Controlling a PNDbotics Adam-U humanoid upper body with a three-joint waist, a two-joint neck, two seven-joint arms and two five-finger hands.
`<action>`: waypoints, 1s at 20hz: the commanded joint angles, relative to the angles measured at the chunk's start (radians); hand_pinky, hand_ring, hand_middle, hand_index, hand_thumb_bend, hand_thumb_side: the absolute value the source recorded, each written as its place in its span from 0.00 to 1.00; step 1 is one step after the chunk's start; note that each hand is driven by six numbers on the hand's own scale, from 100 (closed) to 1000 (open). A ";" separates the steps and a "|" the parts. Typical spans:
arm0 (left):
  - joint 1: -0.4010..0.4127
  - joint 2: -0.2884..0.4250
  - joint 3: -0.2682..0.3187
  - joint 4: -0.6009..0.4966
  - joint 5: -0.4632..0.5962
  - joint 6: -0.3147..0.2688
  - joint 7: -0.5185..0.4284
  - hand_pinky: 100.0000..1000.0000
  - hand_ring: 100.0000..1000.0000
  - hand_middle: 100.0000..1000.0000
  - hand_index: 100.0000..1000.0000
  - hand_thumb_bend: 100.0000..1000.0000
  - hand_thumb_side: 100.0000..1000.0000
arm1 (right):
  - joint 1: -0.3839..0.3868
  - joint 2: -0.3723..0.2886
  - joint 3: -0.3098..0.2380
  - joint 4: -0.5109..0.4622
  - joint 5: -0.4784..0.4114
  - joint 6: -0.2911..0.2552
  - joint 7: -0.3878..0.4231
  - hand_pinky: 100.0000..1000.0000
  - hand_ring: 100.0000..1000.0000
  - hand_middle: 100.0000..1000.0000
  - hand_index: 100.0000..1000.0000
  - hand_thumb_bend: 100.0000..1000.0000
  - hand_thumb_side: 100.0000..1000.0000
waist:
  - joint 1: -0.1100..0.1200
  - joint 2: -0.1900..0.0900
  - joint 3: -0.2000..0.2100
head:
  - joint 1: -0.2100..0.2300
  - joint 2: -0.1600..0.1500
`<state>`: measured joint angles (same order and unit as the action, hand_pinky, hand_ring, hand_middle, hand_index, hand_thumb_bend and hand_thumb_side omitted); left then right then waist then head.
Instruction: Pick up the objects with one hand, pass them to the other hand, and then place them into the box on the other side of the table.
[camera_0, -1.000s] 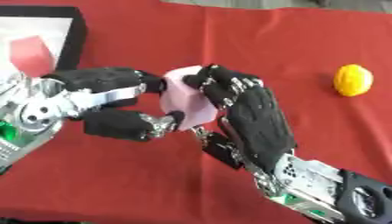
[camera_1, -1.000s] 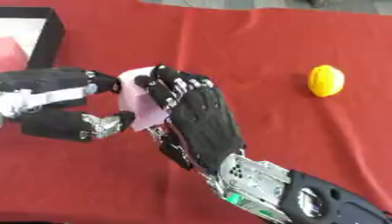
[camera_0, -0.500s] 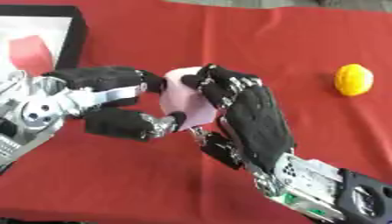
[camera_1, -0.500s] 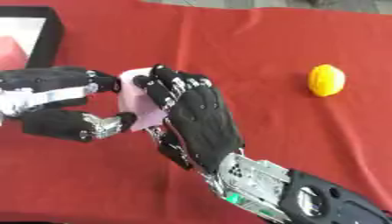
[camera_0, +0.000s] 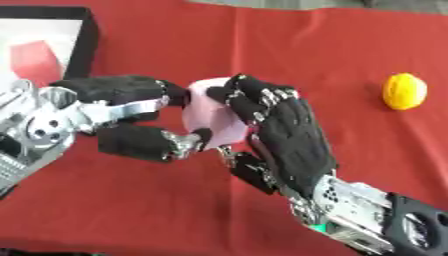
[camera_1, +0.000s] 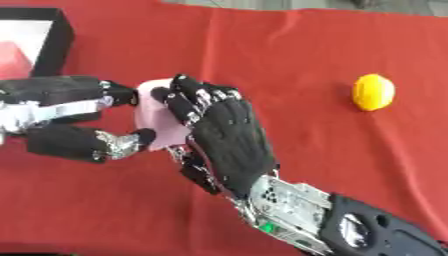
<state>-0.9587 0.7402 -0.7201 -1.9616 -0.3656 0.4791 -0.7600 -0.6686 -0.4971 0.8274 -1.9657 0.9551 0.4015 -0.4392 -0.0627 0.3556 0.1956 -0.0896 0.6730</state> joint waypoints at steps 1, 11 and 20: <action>-0.018 -0.080 -0.056 -0.038 0.017 0.015 -0.036 1.00 0.94 0.80 0.99 0.12 1.00 | -0.048 0.050 0.007 -0.034 0.000 -0.022 -0.005 0.16 0.33 0.35 0.52 0.12 0.00 | 0.005 -0.018 0.000 | 0.002 -0.012; -0.021 -0.085 -0.061 -0.038 0.011 0.012 -0.050 1.00 0.94 0.80 0.99 0.14 1.00 | -0.050 0.051 0.008 -0.034 -0.002 -0.022 -0.006 0.15 0.33 0.36 0.51 0.12 0.00 | 0.005 -0.017 0.000 | 0.003 -0.014; -0.021 -0.095 -0.066 -0.038 -0.006 0.042 -0.045 1.00 0.89 0.79 0.98 0.10 1.00 | -0.053 0.053 0.012 -0.034 0.003 -0.024 -0.009 0.15 0.33 0.36 0.51 0.12 0.00 | 0.004 -0.015 0.000 | 0.004 -0.015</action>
<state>-0.9600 0.7309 -0.7297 -1.9600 -0.3887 0.4843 -0.7553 -0.6693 -0.4971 0.8328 -1.9657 0.9544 0.3962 -0.4402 -0.0630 0.3564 0.1956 -0.0889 0.6697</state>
